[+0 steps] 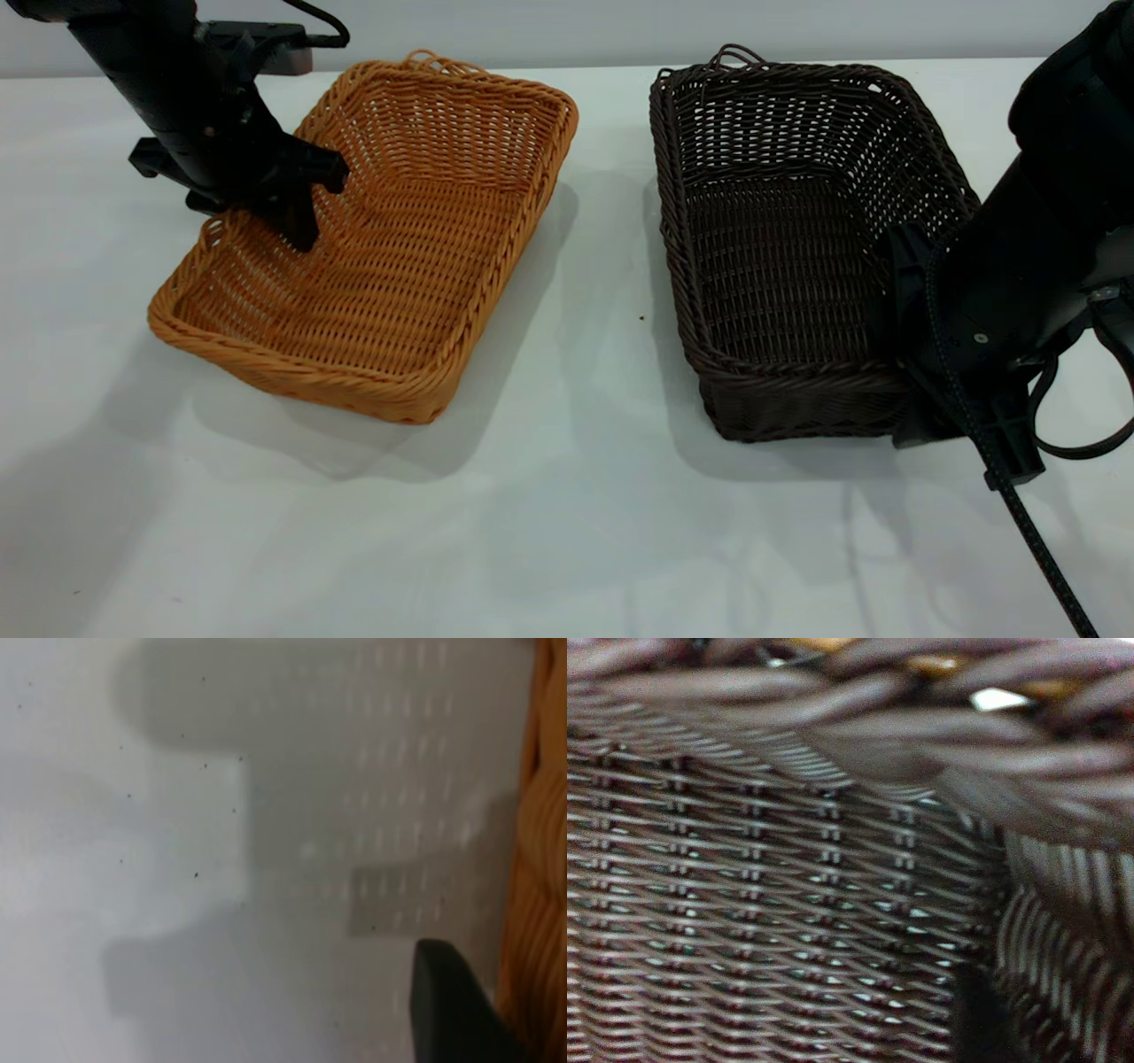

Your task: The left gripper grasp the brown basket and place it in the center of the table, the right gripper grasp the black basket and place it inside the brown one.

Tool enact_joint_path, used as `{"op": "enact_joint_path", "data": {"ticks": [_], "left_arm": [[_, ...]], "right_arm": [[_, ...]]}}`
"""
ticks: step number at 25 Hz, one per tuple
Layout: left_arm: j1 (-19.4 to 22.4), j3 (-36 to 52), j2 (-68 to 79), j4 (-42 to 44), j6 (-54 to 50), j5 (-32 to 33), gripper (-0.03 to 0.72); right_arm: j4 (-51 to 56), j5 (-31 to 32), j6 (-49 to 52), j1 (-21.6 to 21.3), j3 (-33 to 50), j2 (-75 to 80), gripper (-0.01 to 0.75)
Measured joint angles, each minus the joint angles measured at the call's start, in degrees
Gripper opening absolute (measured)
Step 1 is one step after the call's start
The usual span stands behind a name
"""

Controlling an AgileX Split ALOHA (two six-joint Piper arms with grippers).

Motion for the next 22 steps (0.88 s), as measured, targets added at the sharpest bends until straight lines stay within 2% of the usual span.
{"op": "enact_joint_path", "data": {"ticks": [4, 6, 17, 20, 22], "left_arm": [[0.0, 0.0, 0.0, -0.06, 0.21, 0.0, 0.136], [0.0, 0.0, 0.0, -0.45, 0.21, -0.19, 0.113], [0.0, -0.04, 0.0, -0.87, 2.34, -0.6, 0.087], [0.0, -0.04, 0.0, -1.08, 3.67, -1.11, 0.087], [0.0, -0.04, 0.0, -1.24, 4.82, -1.52, 0.087]], "right_arm": [[0.7, -0.32, 0.55, 0.0, 0.0, 0.0, 0.128], [1.0, -0.74, 0.8, 0.0, -0.13, 0.0, 0.092], [0.84, 0.37, 0.46, -0.13, -0.25, -0.29, 0.086], [-0.9, 1.01, -1.59, -1.61, -0.25, -1.88, 0.084], [-2.84, 2.1, -3.81, -4.18, -0.19, -3.7, 0.083]]}}
